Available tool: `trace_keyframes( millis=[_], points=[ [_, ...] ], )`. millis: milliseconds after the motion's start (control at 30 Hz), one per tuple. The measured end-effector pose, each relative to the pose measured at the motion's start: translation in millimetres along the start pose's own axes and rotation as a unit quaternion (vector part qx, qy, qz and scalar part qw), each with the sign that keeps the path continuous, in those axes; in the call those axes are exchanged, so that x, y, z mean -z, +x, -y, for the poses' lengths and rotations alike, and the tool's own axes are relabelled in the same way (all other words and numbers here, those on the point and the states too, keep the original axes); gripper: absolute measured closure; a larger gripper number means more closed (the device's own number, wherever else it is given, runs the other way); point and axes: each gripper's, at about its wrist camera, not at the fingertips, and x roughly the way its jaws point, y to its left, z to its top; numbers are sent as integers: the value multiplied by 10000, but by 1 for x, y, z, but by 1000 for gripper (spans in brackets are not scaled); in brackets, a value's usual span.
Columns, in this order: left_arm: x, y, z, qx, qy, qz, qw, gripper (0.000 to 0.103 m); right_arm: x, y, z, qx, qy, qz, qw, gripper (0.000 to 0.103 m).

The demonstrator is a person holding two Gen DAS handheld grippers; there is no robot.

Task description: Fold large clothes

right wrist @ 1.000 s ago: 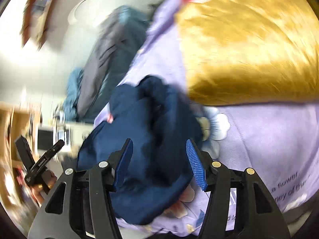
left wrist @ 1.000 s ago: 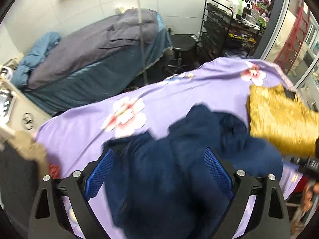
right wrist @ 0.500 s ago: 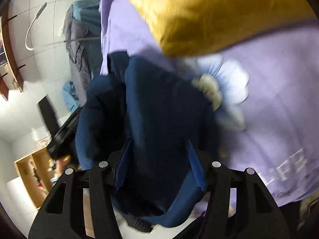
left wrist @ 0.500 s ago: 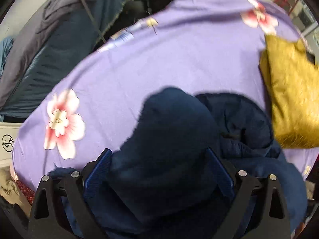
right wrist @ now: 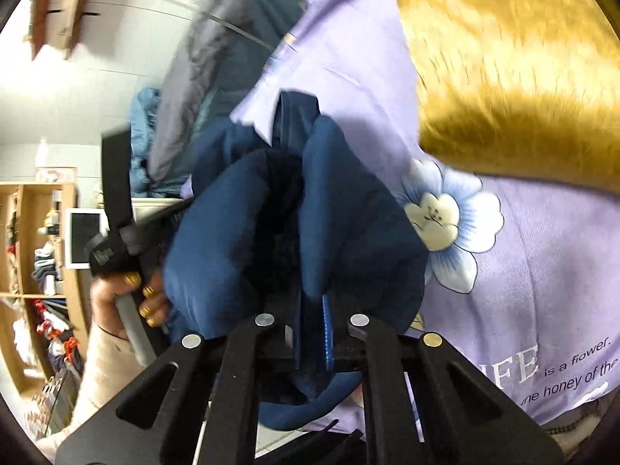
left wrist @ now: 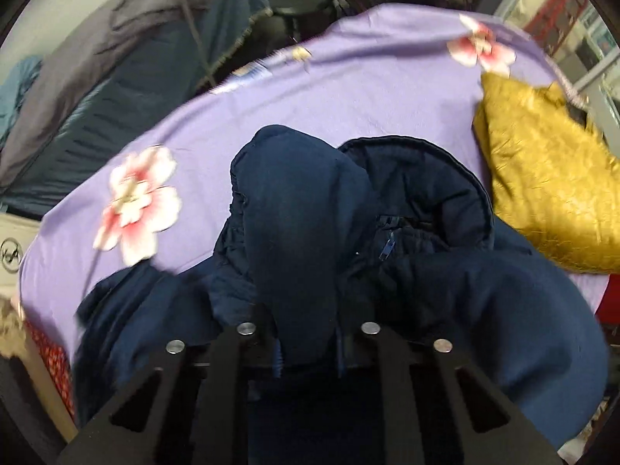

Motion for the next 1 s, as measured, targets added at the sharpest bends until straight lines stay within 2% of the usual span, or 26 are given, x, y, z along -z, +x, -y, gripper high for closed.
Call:
trace_keyframes(
  millis=[33,133,200,367,433,467,500,533,600,667,700,733,767,800,833,900,933,1000],
  points=[
    [11,-17,-9,-33,-104,148,9998,90,2,-13,-2,-393,89,56,9992,95],
    [38,-56,-30,-80,-310,498,9982,92,8,-46,-13,-1132,-4,182,9934,95],
    [65,-87,-51,-102,-621,729,9954,92,8,-60,-22,-1533,-106,177,9880,95],
    [117,-170,-95,-225,-1388,1426,9798,93,8,-95,-58,-2325,-442,339,9710,97],
    [136,-206,-102,-405,-1527,1734,9721,93,8,-119,-75,-2667,-734,550,9594,102],
    [146,-226,-105,-508,-1590,1914,9672,93,4,-145,-86,-3187,-912,808,9400,102],
    [155,-245,-108,-516,-1642,2087,9627,94,-1,-175,-98,-3460,-1123,1075,9253,102],
    [162,-260,-110,-456,-1686,2249,9586,94,-6,-201,-109,-3329,-1291,1386,9237,102],
    [167,-273,-115,-371,-1779,2403,9535,94,-17,-227,-127,-2934,-1651,1630,9274,102],
    [165,-270,-122,-421,-1882,2424,9508,94,-24,-225,-135,-2078,-1812,1733,9455,102],
    [160,-264,-127,-629,-1987,2383,9486,94,-27,-213,-134,-1680,-1745,1651,9561,94],
    [155,-256,-133,-671,-2106,2370,9460,94,-28,-198,-129,-1548,-1631,1517,9625,65],
    [151,-250,-137,-675,-2188,2397,9435,94,-28,-185,-122,-1490,-1449,1431,9676,43],
    [146,-240,-146,-853,-2292,2391,9397,94,-27,-169,-112,-1433,-1174,1326,9737,18],
    [140,-229,-160,-982,-2471,2225,9380,94,-23,-151,-101,-1328,-929,1196,9795,19],
    [139,-217,-193,-905,-2896,2091,9296,94,-16,-123,-81,-1039,-623,1068,9869,19],
    [139,-210,-210,-1143,-3068,1998,9235,94,-11,-108,-69,-811,-504,937,9910,19],
    [142,-202,-232,-1715,-3107,1864,9162,94,-3,-75,-50,-329,-329,679,9966,19]
  ],
)
